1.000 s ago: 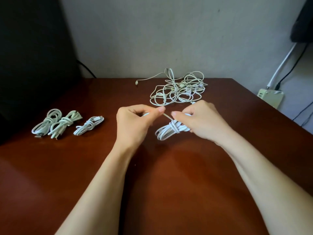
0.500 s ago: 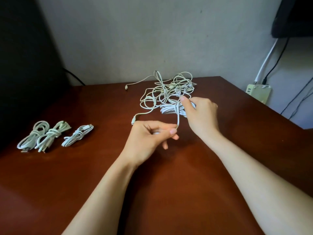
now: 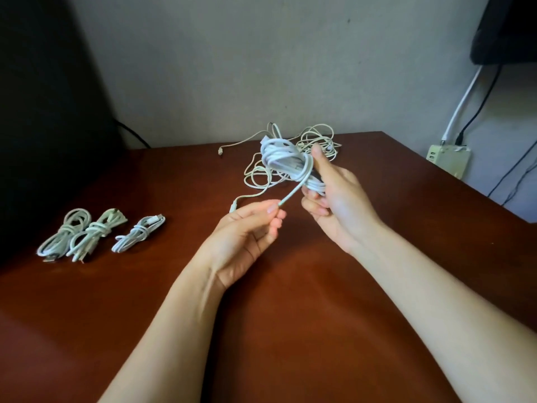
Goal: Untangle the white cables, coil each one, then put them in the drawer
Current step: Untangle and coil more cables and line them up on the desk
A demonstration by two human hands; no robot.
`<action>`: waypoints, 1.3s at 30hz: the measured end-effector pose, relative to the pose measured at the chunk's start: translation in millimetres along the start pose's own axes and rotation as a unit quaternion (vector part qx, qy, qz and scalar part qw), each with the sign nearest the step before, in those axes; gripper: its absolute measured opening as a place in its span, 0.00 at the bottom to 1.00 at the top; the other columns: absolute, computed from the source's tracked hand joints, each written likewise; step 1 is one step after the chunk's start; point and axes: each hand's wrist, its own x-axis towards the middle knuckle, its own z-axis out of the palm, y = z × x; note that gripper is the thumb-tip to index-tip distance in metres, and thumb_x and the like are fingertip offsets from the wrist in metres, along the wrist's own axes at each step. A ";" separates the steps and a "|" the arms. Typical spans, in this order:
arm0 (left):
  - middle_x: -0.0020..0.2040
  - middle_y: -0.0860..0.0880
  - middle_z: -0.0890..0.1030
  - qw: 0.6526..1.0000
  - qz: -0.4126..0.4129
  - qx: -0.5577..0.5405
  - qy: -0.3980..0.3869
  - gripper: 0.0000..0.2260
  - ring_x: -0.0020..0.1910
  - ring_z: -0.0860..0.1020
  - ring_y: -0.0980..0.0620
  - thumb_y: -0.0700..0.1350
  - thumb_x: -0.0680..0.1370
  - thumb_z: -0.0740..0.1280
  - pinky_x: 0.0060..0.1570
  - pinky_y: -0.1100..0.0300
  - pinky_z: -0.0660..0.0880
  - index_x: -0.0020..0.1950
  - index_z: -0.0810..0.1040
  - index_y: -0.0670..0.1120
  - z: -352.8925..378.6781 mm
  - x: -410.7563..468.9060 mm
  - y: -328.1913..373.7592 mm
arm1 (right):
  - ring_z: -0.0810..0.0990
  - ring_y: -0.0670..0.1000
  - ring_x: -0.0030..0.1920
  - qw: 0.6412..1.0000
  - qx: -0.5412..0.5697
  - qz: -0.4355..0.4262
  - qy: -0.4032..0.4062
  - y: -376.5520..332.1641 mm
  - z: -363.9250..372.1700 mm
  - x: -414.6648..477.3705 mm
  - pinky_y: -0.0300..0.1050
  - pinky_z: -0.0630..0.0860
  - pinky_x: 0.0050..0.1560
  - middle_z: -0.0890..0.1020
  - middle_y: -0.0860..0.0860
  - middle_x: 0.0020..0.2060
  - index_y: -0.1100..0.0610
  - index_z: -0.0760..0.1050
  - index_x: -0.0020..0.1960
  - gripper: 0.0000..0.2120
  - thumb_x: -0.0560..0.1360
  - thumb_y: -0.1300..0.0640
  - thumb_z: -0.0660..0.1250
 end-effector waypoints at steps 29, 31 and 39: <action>0.32 0.55 0.82 0.996 0.039 -0.060 0.044 0.03 0.44 0.76 0.54 0.41 0.74 0.65 0.51 0.57 0.71 0.45 0.76 0.48 -8.5 -2.2 4.9 | 0.60 0.46 0.24 0.913 -0.374 -0.033 -0.162 -6.7 3.2 -13.8 0.35 0.55 0.23 0.64 0.50 0.23 0.56 0.77 0.30 0.15 0.76 0.56 0.67; 0.34 0.55 0.83 0.995 0.044 -0.077 0.035 0.08 0.45 0.77 0.54 0.42 0.69 0.67 0.52 0.57 0.72 0.47 0.77 0.48 -8.4 -1.7 4.9 | 0.60 0.45 0.23 0.916 -0.368 -0.032 -0.156 -5.9 4.2 -14.4 0.35 0.56 0.23 0.64 0.48 0.21 0.52 0.78 0.28 0.18 0.76 0.56 0.67; 0.38 0.49 0.84 0.993 0.061 -0.099 -0.013 0.09 0.41 0.82 0.52 0.44 0.69 0.66 0.46 0.59 0.79 0.46 0.81 0.43 -9.1 -1.0 5.4 | 0.65 0.41 0.20 0.911 -0.402 -0.065 -0.071 2.2 0.4 -9.7 0.30 0.62 0.23 0.66 0.44 0.18 0.55 0.80 0.33 0.14 0.75 0.51 0.68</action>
